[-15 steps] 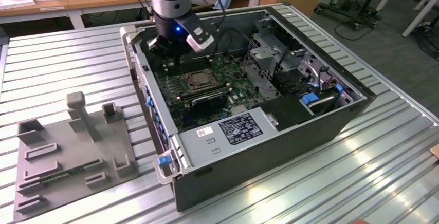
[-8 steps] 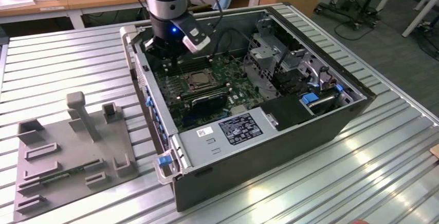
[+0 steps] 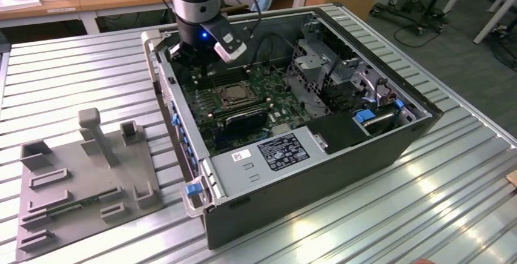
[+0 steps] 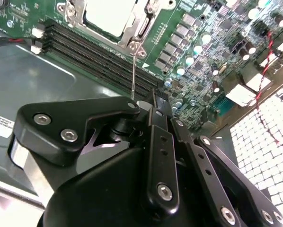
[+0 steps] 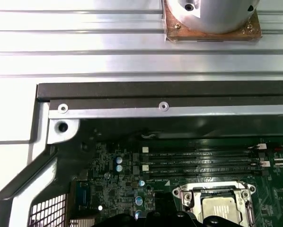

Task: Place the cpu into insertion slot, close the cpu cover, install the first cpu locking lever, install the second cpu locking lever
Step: 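Install the first cpu locking lever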

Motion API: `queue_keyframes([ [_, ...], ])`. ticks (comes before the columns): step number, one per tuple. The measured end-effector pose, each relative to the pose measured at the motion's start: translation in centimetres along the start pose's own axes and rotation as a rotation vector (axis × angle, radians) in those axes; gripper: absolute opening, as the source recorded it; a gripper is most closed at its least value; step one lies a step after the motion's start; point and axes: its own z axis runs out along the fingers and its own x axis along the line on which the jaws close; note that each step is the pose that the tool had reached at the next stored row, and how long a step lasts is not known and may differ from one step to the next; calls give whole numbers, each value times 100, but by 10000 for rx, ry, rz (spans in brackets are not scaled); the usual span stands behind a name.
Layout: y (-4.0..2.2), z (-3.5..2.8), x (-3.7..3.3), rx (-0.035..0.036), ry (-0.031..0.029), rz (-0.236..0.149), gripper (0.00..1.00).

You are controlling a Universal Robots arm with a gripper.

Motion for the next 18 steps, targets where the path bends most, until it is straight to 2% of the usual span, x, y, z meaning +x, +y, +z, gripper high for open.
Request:
queue_keyframes([
  [13,93,42,6,-51,3,5,11],
  [18,109,58,-27,-52,4,5,11],
])
